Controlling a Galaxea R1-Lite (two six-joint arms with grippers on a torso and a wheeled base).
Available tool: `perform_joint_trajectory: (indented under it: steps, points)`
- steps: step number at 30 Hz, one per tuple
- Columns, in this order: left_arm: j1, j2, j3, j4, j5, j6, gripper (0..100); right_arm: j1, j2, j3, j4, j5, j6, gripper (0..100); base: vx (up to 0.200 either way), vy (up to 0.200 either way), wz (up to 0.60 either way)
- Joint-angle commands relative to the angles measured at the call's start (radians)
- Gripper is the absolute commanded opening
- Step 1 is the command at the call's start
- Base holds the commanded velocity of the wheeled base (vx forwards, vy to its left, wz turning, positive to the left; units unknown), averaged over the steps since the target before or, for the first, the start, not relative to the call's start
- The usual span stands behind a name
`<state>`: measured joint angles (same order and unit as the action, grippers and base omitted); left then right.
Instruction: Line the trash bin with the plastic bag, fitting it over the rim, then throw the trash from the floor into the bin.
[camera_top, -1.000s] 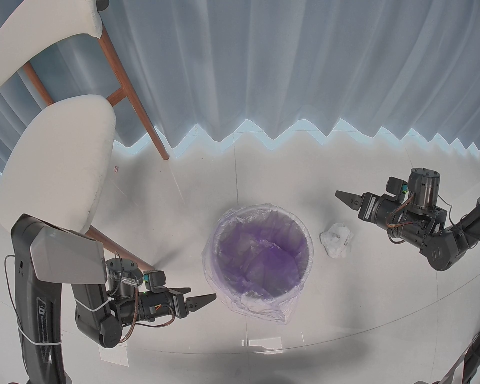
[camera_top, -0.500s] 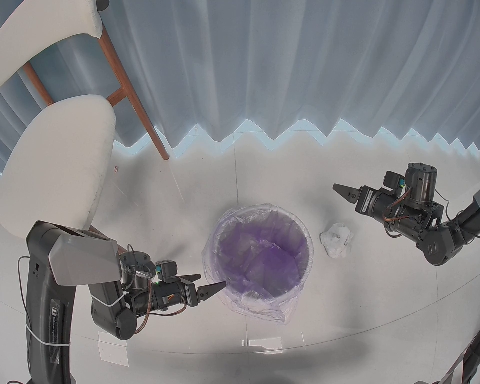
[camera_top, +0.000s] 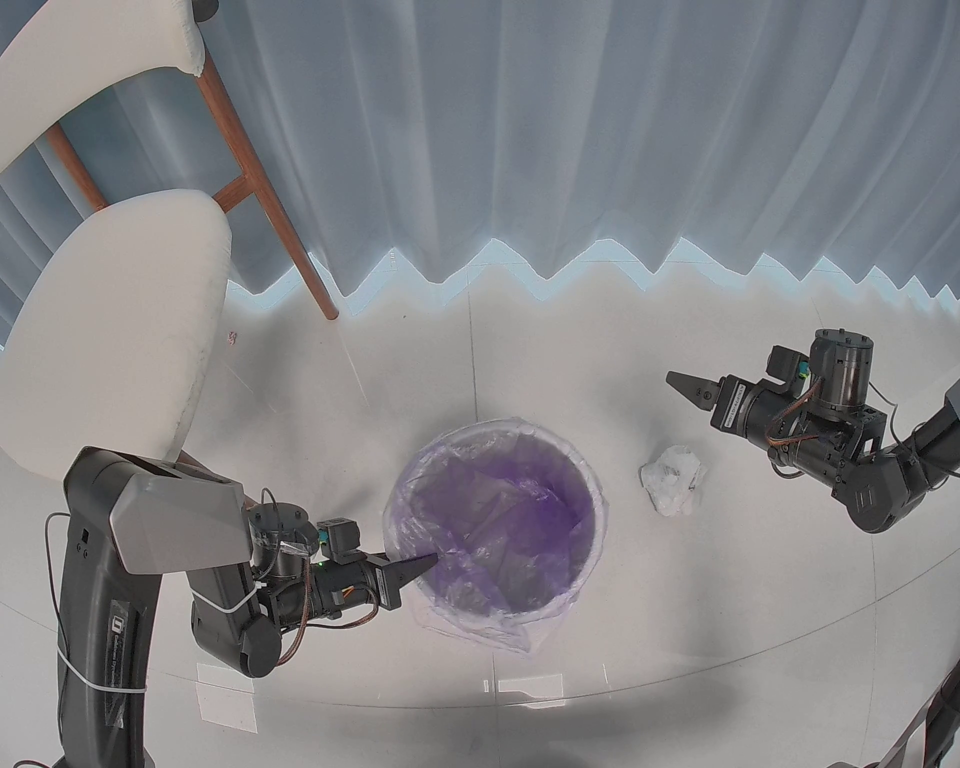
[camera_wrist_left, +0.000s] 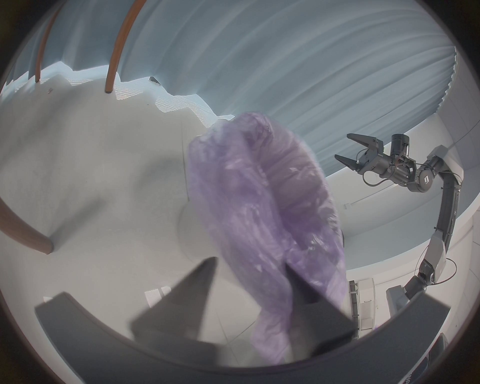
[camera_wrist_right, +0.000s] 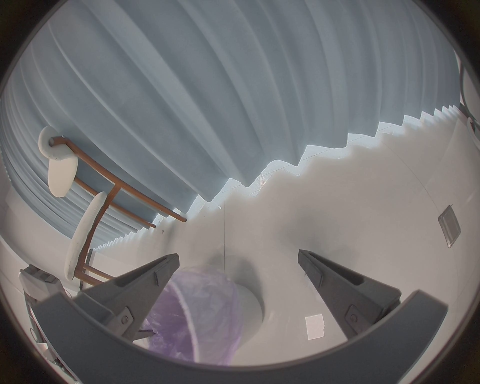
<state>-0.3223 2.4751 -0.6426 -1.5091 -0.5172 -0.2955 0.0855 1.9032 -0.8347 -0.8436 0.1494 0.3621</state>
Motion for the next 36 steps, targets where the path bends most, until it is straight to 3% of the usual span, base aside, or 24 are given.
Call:
perform_joint_trajectory:
  steps: [1,9,22,23,28,31,36]
  points:
    - [-0.006,-0.010,0.003,0.000,0.019,-0.001,0,0.000,0.004,0.006,0.000,-0.001,0.000,100,0.000,0.000,0.00]
    - [-0.043,-0.028,-0.002,0.000,0.071,-0.001,0,0.000,-0.001,0.006,-0.002,-0.001,0.000,100,0.000,0.000,0.00]
    - [-0.116,-0.025,-0.088,0.001,0.252,-0.008,0,0.000,-0.001,0.046,-0.060,-0.001,-0.003,100,0.000,0.000,0.00]
    - [-0.132,-0.027,-0.089,0.001,0.315,-0.014,0,0.000,-0.001,0.052,-0.066,-0.001,-0.002,100,0.000,0.000,0.00]
    - [-0.175,-0.024,-0.131,0.001,0.482,-0.077,0,0.000,0.000,0.057,-0.071,-0.002,-0.002,100,0.000,0.000,0.00]
    - [-0.196,-0.022,-0.186,0.003,0.609,-0.163,0,0.000,0.000,0.058,-0.071,-0.002,-0.002,100,0.000,0.000,0.00]
    - [-0.231,-0.015,-0.195,0.001,0.712,-0.192,0,0.000,-0.001,0.065,-0.071,-0.004,-0.002,100,0.000,0.000,0.00]
